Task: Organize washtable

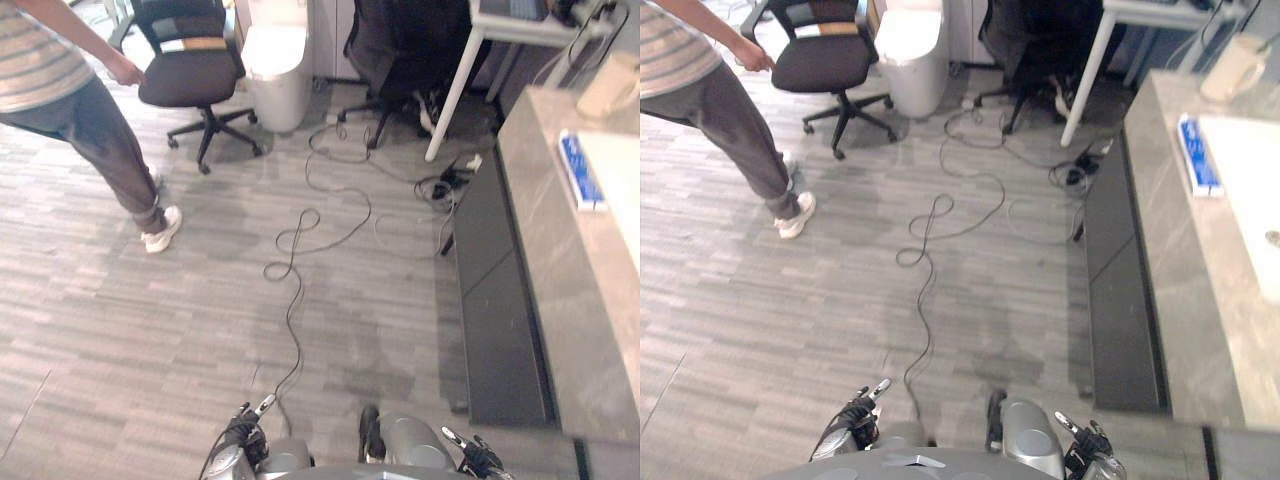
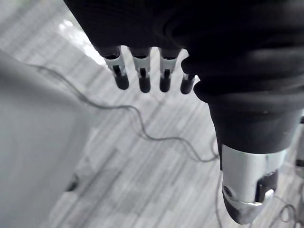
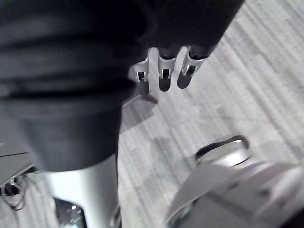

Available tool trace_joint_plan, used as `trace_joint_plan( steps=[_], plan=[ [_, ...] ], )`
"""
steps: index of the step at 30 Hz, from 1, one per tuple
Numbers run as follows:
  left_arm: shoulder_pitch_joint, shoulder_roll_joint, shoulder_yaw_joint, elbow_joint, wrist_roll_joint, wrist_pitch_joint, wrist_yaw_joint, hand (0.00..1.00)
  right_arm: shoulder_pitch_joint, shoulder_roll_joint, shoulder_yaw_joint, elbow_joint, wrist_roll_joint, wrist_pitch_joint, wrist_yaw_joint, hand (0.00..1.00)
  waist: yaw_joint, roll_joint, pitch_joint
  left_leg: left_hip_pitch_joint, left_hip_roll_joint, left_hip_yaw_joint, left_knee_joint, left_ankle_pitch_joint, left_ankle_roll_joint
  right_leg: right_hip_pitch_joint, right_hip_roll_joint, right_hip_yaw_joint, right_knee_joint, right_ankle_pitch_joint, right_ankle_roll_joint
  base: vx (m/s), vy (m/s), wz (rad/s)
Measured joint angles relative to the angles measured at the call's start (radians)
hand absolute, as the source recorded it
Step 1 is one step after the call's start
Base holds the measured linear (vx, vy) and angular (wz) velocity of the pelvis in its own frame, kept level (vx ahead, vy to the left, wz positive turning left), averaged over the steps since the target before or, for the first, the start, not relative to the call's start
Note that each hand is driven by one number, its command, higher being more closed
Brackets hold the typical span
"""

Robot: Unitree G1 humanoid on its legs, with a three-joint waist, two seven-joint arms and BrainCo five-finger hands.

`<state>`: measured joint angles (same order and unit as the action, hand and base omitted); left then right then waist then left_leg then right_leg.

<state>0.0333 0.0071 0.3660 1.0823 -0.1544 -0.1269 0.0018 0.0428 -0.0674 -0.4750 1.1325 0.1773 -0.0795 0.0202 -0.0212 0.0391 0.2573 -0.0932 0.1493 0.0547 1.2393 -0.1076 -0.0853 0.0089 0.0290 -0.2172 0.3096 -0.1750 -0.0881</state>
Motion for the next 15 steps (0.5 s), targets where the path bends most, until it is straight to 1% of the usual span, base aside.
trace_joint_plan(
  steps=[1,2,3,4,5,6,7,8,9,10,11,12,13,14,15],
  plan=[
    [0.002,0.011,0.005,-0.009,-0.002,-0.003,0.000,0.00,-0.006,0.005,0.013,0.000,0.000,-0.001,0.000,0.00,0.009,-0.013,0.002,-0.042,0.001,0.014,-0.010,-0.029,0.021,0.049,-0.003,0.015,-0.033,0.000,0.000,-0.20,-0.008,-0.52],
    [0.004,0.032,0.010,-0.024,0.001,-0.008,-0.002,0.00,-0.024,0.013,0.033,0.002,0.000,-0.003,-0.001,0.00,0.026,-0.036,-0.001,-0.119,0.009,0.053,-0.091,-0.084,0.043,0.121,-0.018,0.043,-0.090,0.001,0.001,-0.34,-0.010,-0.62],
    [0.009,0.041,0.021,-0.025,0.004,-0.007,-0.002,0.00,-0.047,0.016,0.046,0.000,0.000,-0.007,-0.002,0.00,0.038,-0.052,-0.003,-0.188,0.013,0.077,-0.248,-0.119,0.054,0.168,-0.039,0.065,-0.130,-0.007,0.017,-0.39,-0.008,-0.71],
    [0.014,0.043,0.028,-0.024,0.004,-0.007,-0.001,0.00,-0.064,0.019,0.042,0.000,0.001,-0.008,-0.002,0.00,0.042,-0.050,-0.002,-0.207,0.009,0.081,-0.368,-0.120,0.052,0.190,-0.056,0.077,-0.140,-0.018,0.036,-0.46,-0.002,-0.75],
    [0.029,0.040,0.031,-0.022,0.005,-0.005,0.004,0.00,-0.073,0.023,0.040,-0.002,0.001,-0.016,-0.002,0.00,0.046,-0.050,-0.003,-0.216,0.006,0.082,-0.576,-0.107,0.041,0.214,-0.072,0.095,-0.157,-0.041,0.069,-0.50,0.048,-0.73],
    [0.069,0.026,0.029,-0.017,0.005,0.000,0.010,0.00,-0.063,0.025,0.044,-0.020,0.001,-0.028,-0.003,0.00,0.046,-0.018,-0.021,-0.211,0.005,0.032,-0.933,-0.014,0.016,0.258,-0.087,0.114,-0.181,-0.095,0.105,-0.35,0.101,-0.63],
    [0.081,0.024,0.028,-0.008,0.005,0.004,0.010,0.00,-0.061,0.022,0.049,-0.022,0.001,-0.029,-0.003,0.00,0.049,-0.015,-0.023,-0.212,0.003,0.017,-0.924,0.055,-0.013,0.279,-0.097,0.125,-0.181,-0.125,0.099,0.02,0.203,-0.53],
    [0.099,0.021,0.028,0.013,0.005,0.006,0.011,0.00,-0.049,0.029,0.068,-0.016,0.001,-0.026,-0.005,0.00,0.057,-0.018,-0.041,-0.210,-0.031,0.009,-0.881,0.091,-0.012,0.298,-0.112,0.154,-0.167,-0.145,0.091,0.49,0.266,-0.36],
    [0.111,0.034,0.032,0.030,0.005,0.009,0.020,0.00,-0.049,0.032,0.086,0.011,-0.001,-0.023,-0.001,0.00,0.057,-0.050,-0.051,-0.208,-0.065,0.011,-0.837,0.053,0.039,0.281,-0.147,0.193,-0.106,-0.142,0.077,0.70,0.339,-0.25],
    [0.117,0.049,0.031,0.037,0.005,0.010,0.023,0.00,-0.046,0.038,0.091,0.015,-0.003,-0.022,0.001,0.00,0.057,-0.078,-0.065,-0.192,-0.093,0.023,-0.818,0.031,0.067,0.227,-0.181,0.239,0.027,-0.121,0.097,0.65,0.276,-0.14],
    [0.118,0.058,0.031,0.043,0.005,0.010,0.023,0.00,-0.047,0.040,0.091,0.023,-0.003,-0.021,0.002,0.00,0.059,-0.096,-0.059,-0.162,-0.105,0.043,-0.815,0.022,0.080,0.207,-0.194,0.263,0.109,-0.106,0.117,0.57,0.218,-0.18],
    [0.120,0.077,0.025,0.058,0.005,0.015,0.023,0.00,-0.058,0.041,0.092,0.046,-0.004,-0.021,0.003,0.00,0.061,-0.122,-0.042,-0.084,-0.125,0.077,-0.819,0.016,0.101,0.166,-0.209,0.306,0.292,-0.031,0.139,0.47,0.144,-0.41],
    [0.125,0.079,0.016,0.056,0.005,0.016,0.024,0.00,-0.052,0.040,0.093,0.052,-0.005,-0.019,0.004,0.00,0.059,-0.120,-0.039,0.002,-0.126,0.101,-0.831,-0.003,0.129,0.120,-0.208,0.335,0.463,0.122,0.180,0.39,0.120,-0.42],
    [0.128,0.080,0.004,0.055,0.005,0.016,0.024,0.00,-0.043,0.040,0.094,0.052,-0.005,-0.020,0.009,0.00,0.054,-0.109,-0.040,0.039,-0.123,0.105,-0.847,-0.011,0.141,0.094,-0.208,0.338,0.544,0.149,0.217,0.27,0.080,-0.29],
    [0.123,0.086,-0.026,0.053,0.005,0.016,0.023,0.00,-0.030,0.039,0.092,0.046,0.000,-0.020,0.019,0.00,0.047,-0.104,-0.043,0.101,-0.123,0.109,-0.890,-0.015,0.147,0.029,-0.209,0.314,0.661,0.143,0.216,0.17,0.014,-0.14]
  ],
)
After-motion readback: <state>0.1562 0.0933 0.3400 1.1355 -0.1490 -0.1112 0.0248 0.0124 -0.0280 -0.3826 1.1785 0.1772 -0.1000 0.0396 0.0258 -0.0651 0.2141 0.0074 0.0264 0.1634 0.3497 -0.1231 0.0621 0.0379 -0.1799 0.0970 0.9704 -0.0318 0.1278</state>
